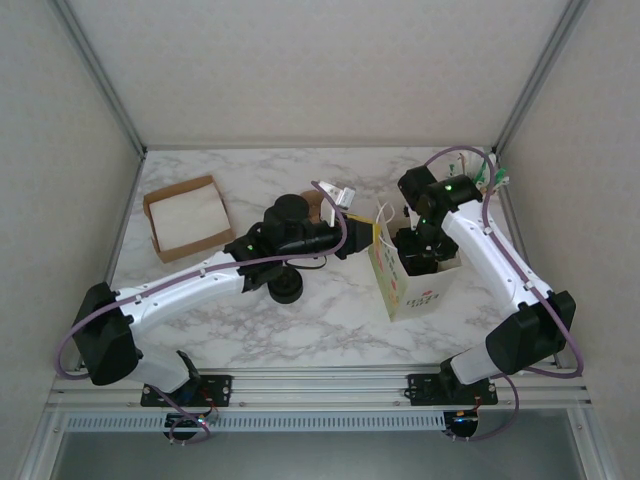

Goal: Pack the takeout coffee

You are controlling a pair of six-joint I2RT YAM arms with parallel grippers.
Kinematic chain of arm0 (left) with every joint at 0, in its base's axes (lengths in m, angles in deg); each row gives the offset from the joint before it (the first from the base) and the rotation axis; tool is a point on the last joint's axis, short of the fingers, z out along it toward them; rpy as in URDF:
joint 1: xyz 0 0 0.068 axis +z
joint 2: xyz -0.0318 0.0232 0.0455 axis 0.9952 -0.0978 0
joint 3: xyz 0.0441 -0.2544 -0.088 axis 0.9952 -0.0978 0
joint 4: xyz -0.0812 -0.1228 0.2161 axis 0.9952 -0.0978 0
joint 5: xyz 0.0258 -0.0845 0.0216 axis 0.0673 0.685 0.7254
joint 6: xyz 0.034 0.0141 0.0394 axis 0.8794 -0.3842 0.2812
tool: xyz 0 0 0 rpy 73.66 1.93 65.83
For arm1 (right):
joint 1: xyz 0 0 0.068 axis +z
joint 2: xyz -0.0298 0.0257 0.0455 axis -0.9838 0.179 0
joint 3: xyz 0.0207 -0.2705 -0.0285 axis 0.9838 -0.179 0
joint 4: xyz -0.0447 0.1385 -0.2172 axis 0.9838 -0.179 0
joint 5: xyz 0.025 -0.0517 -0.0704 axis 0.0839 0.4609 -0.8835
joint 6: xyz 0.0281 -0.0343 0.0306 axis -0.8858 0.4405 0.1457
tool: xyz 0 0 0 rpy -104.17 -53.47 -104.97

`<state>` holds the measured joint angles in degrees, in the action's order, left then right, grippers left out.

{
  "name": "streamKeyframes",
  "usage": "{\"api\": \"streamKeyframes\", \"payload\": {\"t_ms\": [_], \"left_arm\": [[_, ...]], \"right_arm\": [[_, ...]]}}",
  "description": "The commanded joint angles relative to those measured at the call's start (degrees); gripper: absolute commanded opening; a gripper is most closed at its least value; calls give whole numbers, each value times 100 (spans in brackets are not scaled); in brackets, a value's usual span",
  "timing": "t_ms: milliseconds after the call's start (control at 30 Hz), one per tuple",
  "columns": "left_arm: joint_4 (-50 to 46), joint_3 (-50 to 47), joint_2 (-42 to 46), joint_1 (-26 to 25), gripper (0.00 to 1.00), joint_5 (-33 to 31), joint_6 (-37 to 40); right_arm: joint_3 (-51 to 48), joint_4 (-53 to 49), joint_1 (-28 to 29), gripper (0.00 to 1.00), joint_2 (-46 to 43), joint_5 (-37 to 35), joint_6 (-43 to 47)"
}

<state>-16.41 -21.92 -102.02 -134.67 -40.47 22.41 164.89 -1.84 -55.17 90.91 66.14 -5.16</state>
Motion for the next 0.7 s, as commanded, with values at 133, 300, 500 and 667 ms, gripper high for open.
{"api": "streamKeyframes", "payload": {"t_ms": [133, 300, 500, 667], "left_arm": [[27, 159, 63, -52, 25, -123, -36], [46, 148, 82, -53, 24, -141, -34], [56, 133, 90, -49, 24, -147, -30], [56, 108, 125, -52, 24, -170, -12]], "right_arm": [[-92, -15, -47, 68, -104, 64, 53], [-98, -20, -48, 68, -105, 56, 60], [-93, -24, -47, 68, -101, 57, 59], [-87, -23, -51, 68, -80, 64, 59]]}}
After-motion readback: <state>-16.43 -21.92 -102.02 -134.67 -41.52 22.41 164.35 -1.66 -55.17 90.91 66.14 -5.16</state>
